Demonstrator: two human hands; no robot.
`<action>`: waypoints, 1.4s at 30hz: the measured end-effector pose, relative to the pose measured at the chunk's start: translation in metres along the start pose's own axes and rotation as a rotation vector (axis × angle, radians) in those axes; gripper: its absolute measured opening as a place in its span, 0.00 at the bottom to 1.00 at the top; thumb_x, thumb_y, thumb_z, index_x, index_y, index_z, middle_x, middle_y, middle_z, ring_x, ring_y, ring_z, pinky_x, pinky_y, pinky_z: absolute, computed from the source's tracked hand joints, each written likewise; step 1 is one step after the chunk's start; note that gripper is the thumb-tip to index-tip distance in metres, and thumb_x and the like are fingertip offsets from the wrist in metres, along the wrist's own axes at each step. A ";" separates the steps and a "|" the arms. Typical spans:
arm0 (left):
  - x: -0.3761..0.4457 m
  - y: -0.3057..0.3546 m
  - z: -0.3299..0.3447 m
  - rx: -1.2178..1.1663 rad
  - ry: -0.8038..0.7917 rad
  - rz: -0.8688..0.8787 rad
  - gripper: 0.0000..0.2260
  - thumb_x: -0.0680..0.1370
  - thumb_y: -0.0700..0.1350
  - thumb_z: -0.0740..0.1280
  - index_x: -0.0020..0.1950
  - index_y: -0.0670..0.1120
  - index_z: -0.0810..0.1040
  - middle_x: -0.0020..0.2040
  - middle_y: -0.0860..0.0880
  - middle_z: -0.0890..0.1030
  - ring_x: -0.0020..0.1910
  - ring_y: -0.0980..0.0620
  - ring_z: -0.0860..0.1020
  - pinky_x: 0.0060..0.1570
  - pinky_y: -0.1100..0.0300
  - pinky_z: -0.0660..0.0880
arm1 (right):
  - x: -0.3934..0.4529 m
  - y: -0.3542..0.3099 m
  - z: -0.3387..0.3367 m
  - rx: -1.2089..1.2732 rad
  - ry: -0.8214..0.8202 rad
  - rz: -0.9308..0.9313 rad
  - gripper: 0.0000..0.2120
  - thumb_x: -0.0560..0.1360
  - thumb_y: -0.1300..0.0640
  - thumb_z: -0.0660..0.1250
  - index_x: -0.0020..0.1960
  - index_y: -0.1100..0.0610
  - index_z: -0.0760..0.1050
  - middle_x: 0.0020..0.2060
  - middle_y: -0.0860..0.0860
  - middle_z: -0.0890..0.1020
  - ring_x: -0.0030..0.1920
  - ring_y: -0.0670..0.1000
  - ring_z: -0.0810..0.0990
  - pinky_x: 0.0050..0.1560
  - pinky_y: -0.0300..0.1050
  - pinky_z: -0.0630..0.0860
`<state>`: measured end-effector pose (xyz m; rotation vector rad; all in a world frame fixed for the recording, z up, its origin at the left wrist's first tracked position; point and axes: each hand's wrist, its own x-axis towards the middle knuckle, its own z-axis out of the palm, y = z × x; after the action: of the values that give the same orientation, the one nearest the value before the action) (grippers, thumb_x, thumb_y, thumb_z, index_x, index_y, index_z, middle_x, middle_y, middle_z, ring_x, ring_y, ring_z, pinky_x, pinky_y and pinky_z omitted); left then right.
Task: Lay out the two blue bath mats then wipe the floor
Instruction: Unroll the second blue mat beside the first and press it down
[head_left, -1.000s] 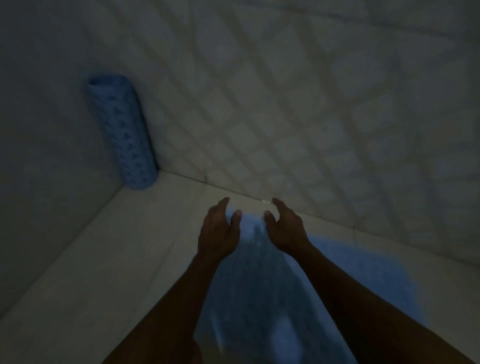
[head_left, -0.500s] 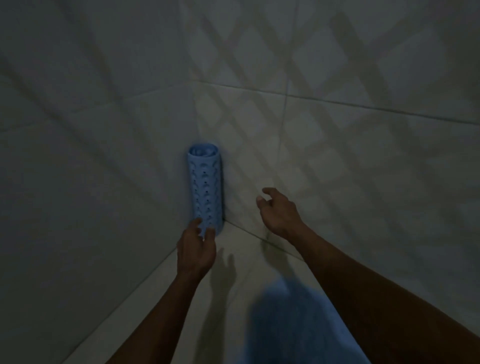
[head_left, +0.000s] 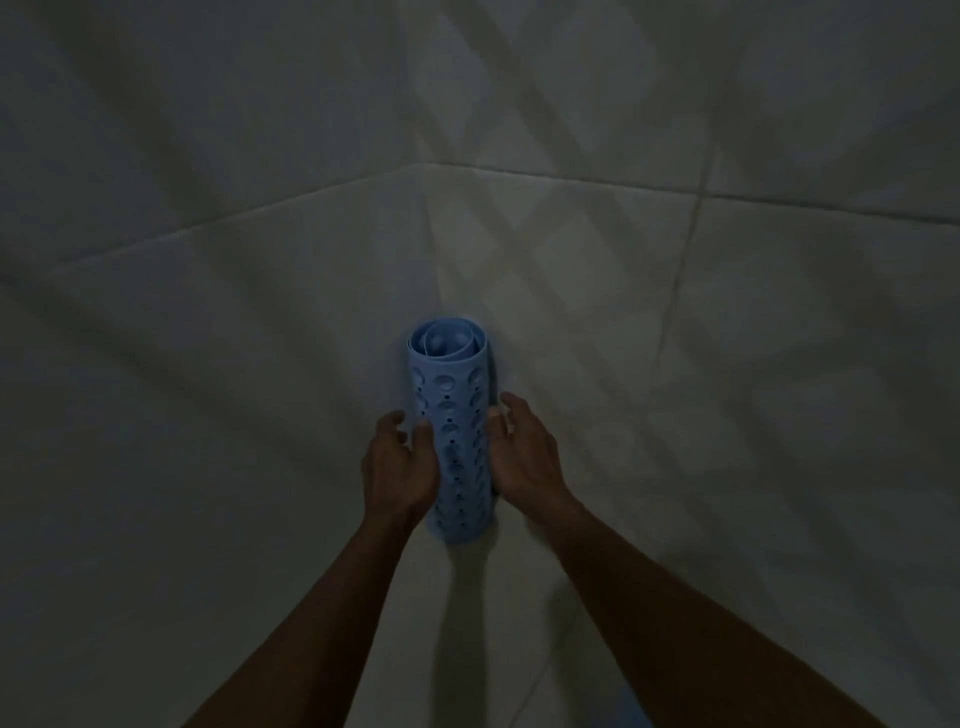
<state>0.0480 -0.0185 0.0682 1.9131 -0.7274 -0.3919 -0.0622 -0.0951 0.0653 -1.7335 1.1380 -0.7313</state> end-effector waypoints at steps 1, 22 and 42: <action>0.009 -0.001 0.006 -0.007 -0.005 0.000 0.24 0.85 0.54 0.56 0.78 0.44 0.63 0.72 0.41 0.72 0.68 0.43 0.73 0.65 0.52 0.70 | 0.008 0.003 0.005 0.022 0.008 -0.007 0.23 0.85 0.44 0.51 0.78 0.50 0.61 0.73 0.54 0.71 0.71 0.55 0.71 0.67 0.46 0.66; 0.062 -0.033 0.038 -0.433 -0.124 0.100 0.28 0.75 0.72 0.62 0.61 0.52 0.80 0.57 0.48 0.84 0.56 0.48 0.84 0.58 0.41 0.79 | 0.051 0.025 0.052 0.241 0.115 -0.047 0.28 0.78 0.29 0.52 0.67 0.46 0.72 0.62 0.50 0.79 0.61 0.50 0.79 0.64 0.56 0.76; -0.129 0.098 -0.027 -0.480 -0.051 0.264 0.16 0.77 0.58 0.70 0.56 0.48 0.75 0.50 0.54 0.82 0.48 0.57 0.83 0.51 0.52 0.81 | -0.124 -0.067 -0.102 0.245 0.276 -0.140 0.20 0.80 0.34 0.55 0.59 0.48 0.71 0.51 0.50 0.80 0.48 0.47 0.81 0.49 0.42 0.79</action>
<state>-0.0663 0.0533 0.1617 1.3430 -0.8224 -0.4072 -0.1715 -0.0082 0.1692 -1.5476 1.0634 -1.1745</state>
